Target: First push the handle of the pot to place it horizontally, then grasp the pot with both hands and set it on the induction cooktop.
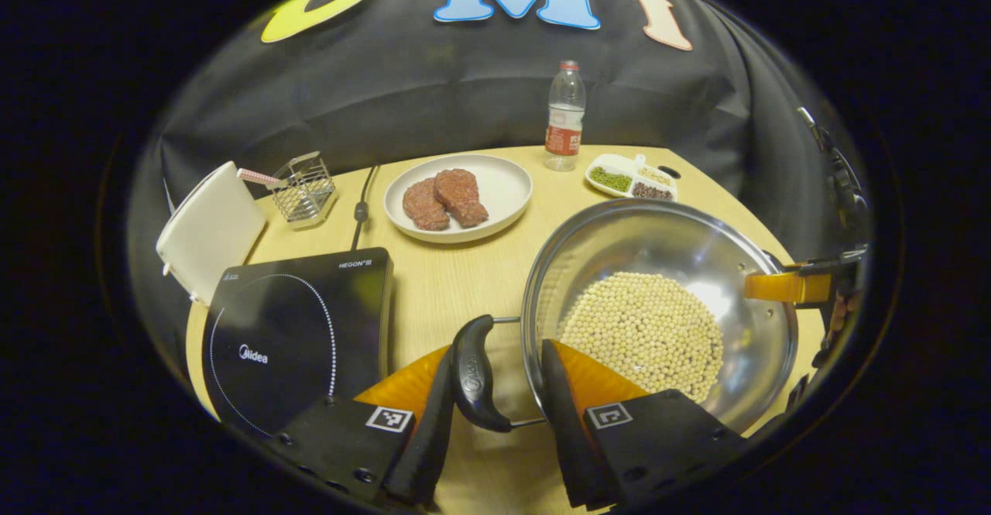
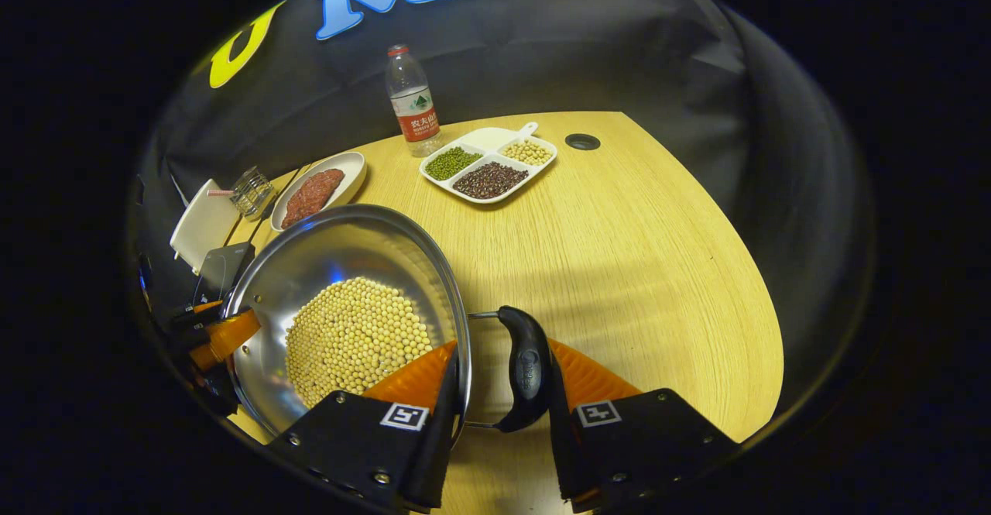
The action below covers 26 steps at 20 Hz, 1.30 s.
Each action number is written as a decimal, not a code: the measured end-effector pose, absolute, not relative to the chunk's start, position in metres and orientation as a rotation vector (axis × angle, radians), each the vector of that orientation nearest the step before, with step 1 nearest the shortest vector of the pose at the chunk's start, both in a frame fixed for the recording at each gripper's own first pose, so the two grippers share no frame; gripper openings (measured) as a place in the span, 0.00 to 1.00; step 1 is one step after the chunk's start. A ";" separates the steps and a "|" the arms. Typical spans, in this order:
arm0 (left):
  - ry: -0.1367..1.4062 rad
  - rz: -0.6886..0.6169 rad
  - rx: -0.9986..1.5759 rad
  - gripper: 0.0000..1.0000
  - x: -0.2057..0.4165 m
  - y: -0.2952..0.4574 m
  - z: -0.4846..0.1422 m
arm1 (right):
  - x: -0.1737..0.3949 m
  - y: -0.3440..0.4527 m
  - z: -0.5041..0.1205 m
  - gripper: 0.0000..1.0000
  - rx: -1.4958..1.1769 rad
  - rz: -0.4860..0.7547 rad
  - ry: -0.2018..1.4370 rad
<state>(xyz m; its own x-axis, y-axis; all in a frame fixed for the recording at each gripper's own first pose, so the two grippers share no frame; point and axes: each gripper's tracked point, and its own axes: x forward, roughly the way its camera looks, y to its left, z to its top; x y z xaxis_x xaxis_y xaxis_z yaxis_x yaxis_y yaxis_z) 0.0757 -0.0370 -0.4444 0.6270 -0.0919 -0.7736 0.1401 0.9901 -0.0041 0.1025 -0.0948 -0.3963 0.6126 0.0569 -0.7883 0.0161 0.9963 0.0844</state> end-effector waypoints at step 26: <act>0.846 -0.089 0.061 0.67 0.056 0.044 -0.371 | 0.079 -0.014 -0.327 0.55 0.079 0.054 0.883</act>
